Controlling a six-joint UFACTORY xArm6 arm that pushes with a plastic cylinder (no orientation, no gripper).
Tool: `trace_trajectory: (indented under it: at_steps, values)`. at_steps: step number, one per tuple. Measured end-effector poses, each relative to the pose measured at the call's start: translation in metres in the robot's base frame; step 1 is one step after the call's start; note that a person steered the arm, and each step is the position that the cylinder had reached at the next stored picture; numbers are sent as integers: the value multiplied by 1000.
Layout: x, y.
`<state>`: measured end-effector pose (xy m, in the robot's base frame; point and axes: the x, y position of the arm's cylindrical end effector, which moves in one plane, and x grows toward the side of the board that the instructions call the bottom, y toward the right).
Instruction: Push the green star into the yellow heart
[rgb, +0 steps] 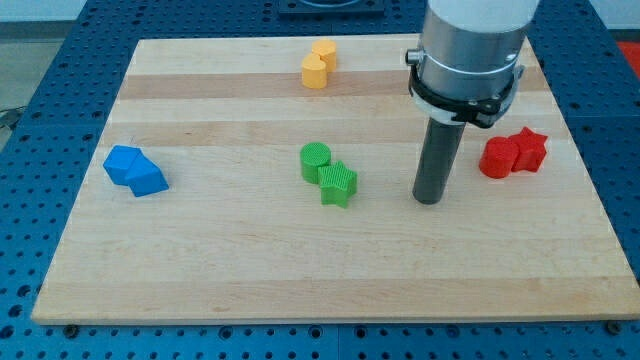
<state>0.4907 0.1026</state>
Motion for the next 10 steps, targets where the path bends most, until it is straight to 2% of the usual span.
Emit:
trace_trajectory:
  at_steps: [1,2,3,5,8,9,10]
  values:
    - [44,-81]
    - [48,-88]
    - [33,-92]
    - [-183,-169]
    - [-173,-169]
    - [-96,-203]
    - [-157,-220]
